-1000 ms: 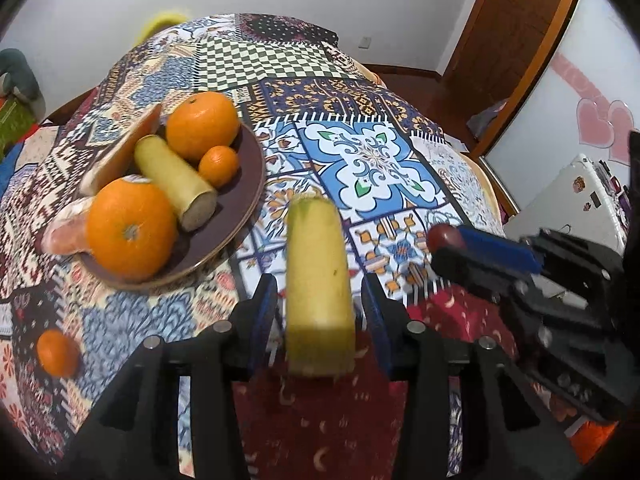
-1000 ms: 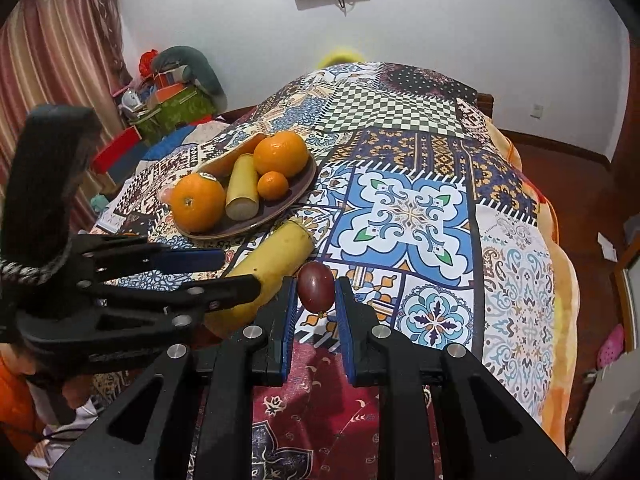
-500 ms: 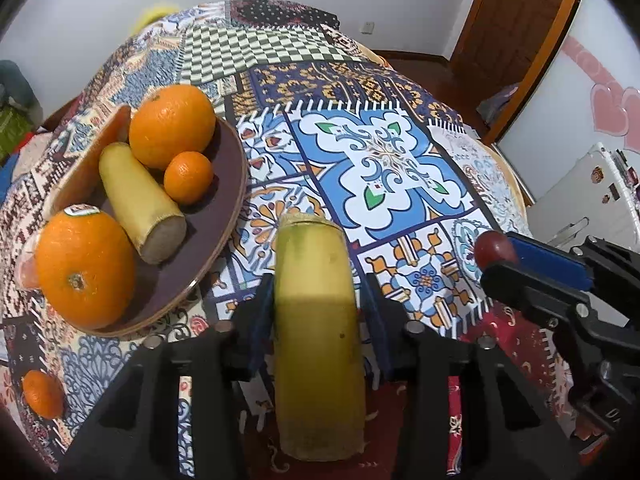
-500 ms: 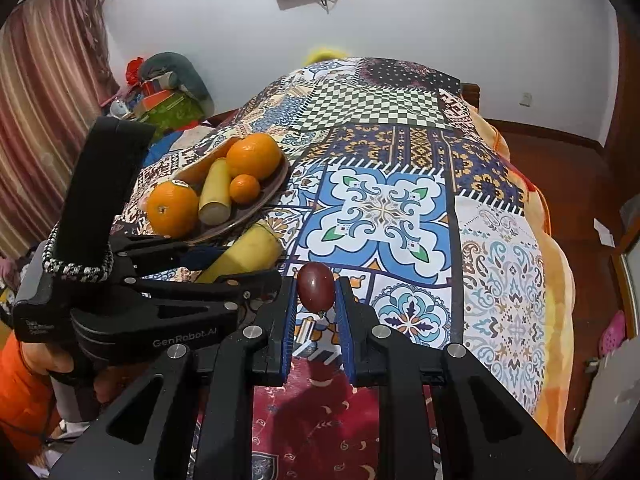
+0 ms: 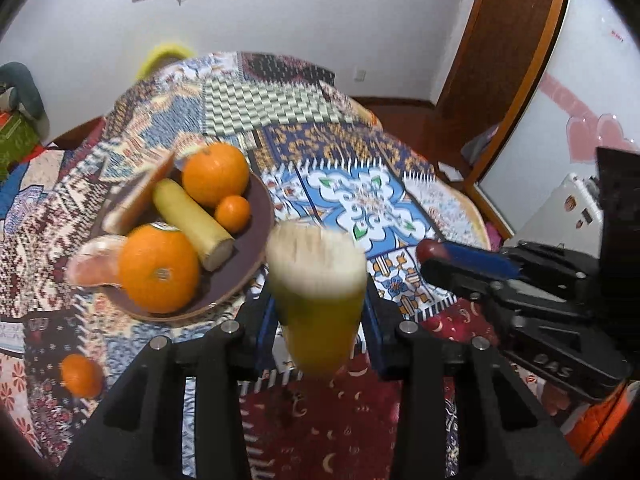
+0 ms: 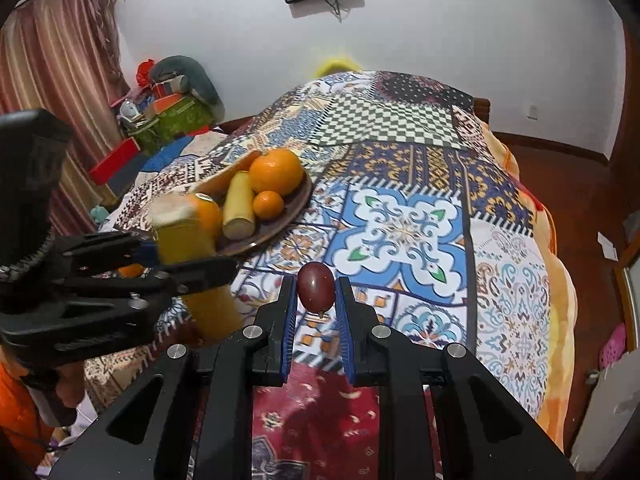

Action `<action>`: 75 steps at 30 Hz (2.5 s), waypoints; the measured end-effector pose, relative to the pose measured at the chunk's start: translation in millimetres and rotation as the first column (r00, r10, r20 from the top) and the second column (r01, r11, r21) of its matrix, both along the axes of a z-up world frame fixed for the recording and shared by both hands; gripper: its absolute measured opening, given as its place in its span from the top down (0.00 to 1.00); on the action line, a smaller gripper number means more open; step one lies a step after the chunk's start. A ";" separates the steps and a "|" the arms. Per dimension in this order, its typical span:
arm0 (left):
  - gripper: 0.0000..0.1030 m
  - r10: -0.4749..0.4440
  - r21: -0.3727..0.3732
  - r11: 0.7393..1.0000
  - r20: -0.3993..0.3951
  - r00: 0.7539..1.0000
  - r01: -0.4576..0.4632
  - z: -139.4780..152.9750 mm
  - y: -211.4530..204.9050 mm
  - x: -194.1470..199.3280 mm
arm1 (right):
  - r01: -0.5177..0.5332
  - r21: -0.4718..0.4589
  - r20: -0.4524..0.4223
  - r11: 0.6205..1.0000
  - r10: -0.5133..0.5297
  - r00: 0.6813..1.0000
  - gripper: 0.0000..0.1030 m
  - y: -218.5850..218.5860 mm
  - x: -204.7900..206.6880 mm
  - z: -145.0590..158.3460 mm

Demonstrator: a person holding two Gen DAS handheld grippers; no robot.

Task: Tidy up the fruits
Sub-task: 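Lift the squash with the left tool and carry it toward the plate, then lower the squash onto the plate and open the left tool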

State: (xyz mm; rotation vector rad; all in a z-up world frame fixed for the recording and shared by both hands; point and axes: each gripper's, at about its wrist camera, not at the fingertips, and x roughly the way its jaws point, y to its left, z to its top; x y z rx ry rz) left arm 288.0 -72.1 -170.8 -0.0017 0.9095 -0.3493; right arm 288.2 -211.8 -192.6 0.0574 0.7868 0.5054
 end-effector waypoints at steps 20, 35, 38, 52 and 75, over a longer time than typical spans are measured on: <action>0.63 0.216 -0.085 0.975 0.182 0.959 -0.203 64.0 103.3 6.6 | -0.079 -0.011 0.047 0.997 0.079 0.996 0.83 55.4 21.2 20.7; 0.63 0.288 0.024 0.955 0.143 0.947 -0.295 33.0 137.3 60.4 | -0.104 -0.016 0.008 0.994 0.105 0.994 0.83 75.7 45.7 4.8; 0.63 0.268 0.030 0.961 0.125 0.955 -0.273 21.2 129.6 70.7 | -0.102 -0.016 0.000 0.995 0.102 0.995 0.83 76.9 52.5 1.1; 0.63 0.226 0.118 0.963 0.133 0.965 -0.242 3.0 98.2 106.7 | -0.109 -0.036 -0.052 0.993 0.107 0.993 0.83 90.1 78.3 -24.2; 0.55 0.176 0.013 0.984 0.081 0.981 -0.178 12.8 94.1 92.9 | -0.105 -0.043 -0.077 0.994 0.102 0.992 0.78 90.4 81.0 -22.1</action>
